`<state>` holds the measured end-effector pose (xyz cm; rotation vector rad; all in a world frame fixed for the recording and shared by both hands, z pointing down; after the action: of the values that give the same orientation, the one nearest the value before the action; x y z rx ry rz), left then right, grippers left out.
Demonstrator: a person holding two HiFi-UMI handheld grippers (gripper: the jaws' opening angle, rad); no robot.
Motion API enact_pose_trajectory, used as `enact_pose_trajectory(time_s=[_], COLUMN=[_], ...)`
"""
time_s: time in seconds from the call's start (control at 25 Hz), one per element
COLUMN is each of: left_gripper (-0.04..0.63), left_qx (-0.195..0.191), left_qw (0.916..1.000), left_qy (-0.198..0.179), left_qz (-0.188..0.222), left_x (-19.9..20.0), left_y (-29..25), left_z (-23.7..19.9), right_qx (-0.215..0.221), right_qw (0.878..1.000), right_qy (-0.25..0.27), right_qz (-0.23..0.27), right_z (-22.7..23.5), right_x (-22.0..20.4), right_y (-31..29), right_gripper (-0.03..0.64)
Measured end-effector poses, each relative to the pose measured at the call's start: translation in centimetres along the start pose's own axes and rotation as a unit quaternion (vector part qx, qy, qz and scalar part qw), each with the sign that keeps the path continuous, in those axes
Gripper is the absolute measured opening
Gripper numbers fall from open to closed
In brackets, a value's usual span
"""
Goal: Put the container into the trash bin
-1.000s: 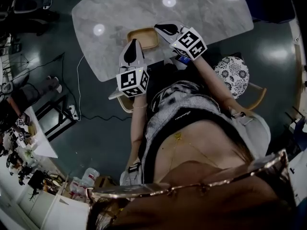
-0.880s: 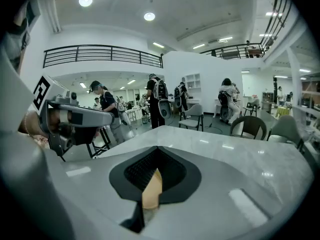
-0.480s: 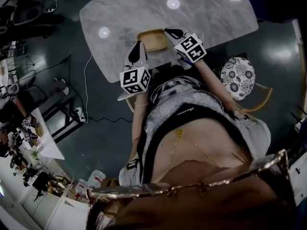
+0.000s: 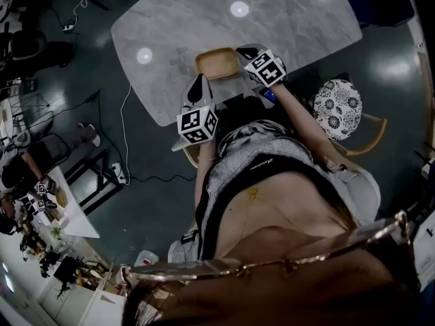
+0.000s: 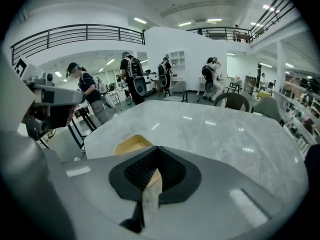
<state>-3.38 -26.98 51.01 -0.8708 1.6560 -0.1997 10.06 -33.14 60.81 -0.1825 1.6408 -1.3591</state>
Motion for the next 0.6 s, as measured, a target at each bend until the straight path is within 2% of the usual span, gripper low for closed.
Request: enact_pose_trajectory(time_s=[0.2, 0.32, 0.52, 0.6], left_gripper=[0.002, 0.002, 0.002, 0.002], left_qx=[0.003, 0.005, 0.009, 0.012], left_qw=[1.0, 0.9999, 0.9996, 0.9994], left_qy=[0.005, 0.014, 0.028, 0.032], left_qz=[-0.005, -0.003, 0.003, 0.004], left_x=[-0.5, -0.5, -0.8, -1.0], left_y=[0.2, 0.1, 0.7, 0.9], left_z=[-1.3, -2.1, -2.3, -2.3], right_qx=[0.003, 0.016, 0.029, 0.029], right_qw=[0.997, 0.992, 0.982, 0.979], right_qy=[-0.007, -0.025, -0.073, -0.081], right_qz=[-0.073, -0.121, -0.171, -0.185], right_z=[0.5, 0.7, 1.0, 1.2], right_x=[-1.7, -3.0, -5.2, -5.9], right_y=[-3.4, -5.6, -7.9, -8.6], right_gripper=[0.023, 0.09, 0.164, 0.172])
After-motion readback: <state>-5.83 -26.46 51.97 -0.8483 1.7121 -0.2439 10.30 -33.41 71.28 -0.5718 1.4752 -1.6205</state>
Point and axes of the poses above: the fingertips, and each gripper's own axes: y backward along the fingers, z to its right, x out of its top, the point moved 1 cm from there along y, backward along the fingers, and after that the axes turned 12 degrees about -z, right-handed, at the moved point
